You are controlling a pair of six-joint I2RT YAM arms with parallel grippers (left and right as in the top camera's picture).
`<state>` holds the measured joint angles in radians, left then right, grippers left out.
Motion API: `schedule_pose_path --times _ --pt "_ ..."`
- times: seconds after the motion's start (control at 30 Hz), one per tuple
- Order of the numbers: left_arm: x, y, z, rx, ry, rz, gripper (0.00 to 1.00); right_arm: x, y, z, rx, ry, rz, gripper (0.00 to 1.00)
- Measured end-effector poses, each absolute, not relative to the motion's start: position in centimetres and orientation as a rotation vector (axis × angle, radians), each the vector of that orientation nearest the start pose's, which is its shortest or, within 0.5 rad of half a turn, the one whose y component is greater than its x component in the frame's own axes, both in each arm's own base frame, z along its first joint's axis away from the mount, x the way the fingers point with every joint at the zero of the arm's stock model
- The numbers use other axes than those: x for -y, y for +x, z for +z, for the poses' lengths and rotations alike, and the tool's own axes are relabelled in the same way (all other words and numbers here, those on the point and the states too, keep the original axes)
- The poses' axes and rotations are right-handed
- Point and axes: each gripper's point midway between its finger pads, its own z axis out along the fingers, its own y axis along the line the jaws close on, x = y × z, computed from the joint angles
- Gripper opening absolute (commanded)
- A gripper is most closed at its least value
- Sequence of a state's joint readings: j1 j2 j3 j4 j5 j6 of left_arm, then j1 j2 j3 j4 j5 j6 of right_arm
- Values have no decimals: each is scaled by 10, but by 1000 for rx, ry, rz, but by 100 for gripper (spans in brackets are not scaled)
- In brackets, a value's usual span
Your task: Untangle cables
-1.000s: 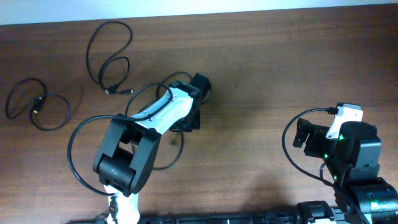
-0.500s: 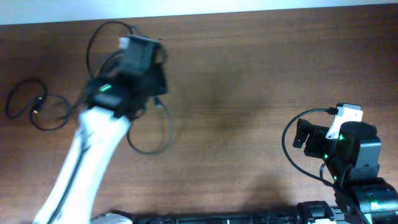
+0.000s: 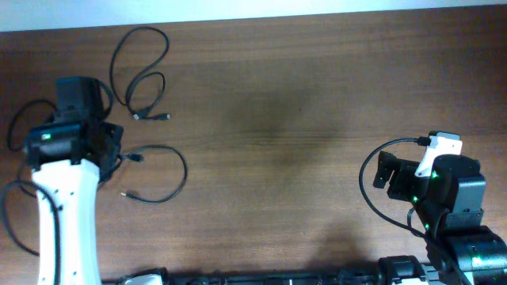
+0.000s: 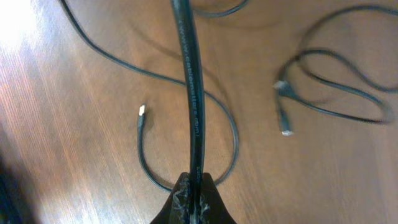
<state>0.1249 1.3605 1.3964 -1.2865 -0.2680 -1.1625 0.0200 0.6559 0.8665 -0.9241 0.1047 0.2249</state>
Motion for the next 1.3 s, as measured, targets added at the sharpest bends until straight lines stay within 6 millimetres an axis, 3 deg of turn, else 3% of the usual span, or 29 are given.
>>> schedule_pose_path --times 0.03,0.13,0.17,0.2,0.27,0.33,0.4,0.47,0.53,0.6,0.67,0.7,0.73,0.77,0.83,0.9,1.0,1.13,1.3 --pt "-79 278 194 -2107 -1764 80 3 13 224 224 -2259 286 9 100" --pt "-66 275 119 -1994 -2034 1 39 14 223 224 -2263 287 8 100" --pt "-63 276 104 -1945 -2091 -27 73 13 222 223 -2268 285 13 100" --pt "-62 277 89 -1893 -2137 -59 99 12 222 223 -2270 284 17 100" --pt "-57 273 62 -1826 -2213 -109 99 11 222 223 -2271 279 25 100" --pt "-54 282 58 -1821 -2186 -171 99 11 223 222 -2275 280 25 100" --pt "-52 323 73 -1901 -1933 -327 99 10 226 216 -2302 280 23 99" --pt "-39 360 98 -2058 -1546 -467 99 9 230 207 -2346 280 24 99" --pt "-13 377 120 -2250 -1087 -547 99 5 234 203 -2367 270 47 100" --pt "13 382 132 -2341 -749 -591 99 0 239 208 -2343 254 88 100" --pt "66 376 145 -2397 -246 -629 99 -4 241 210 -2334 242 115 100" --pt "83 372 152 -2384 -108 -630 99 -5 241 210 -2334 241 120 100" --pt "95 368 164 -2352 2 -610 99 -5 241 209 -2335 239 123 100" --pt "106 360 189 -2274 118 -561 99 -5 241 210 -2334 237 124 100" --pt "109 341 248 -2096 210 -471 99 -6 242 210 -2332 237 127 100" --pt "85 308 301 -1945 175 -342 99 -6 244 212 -2320 236 129 100" --pt "59 256 335 -1840 123 -250 99 -6 246 215 -2304 234 130 100" --pt "42 204 325 -1870 102 -211 99 -6 250 219 -2283 232 132 100" --pt "32 161 268 -2100 106 -179 99 -9 252 222 -2272 220 156 100"
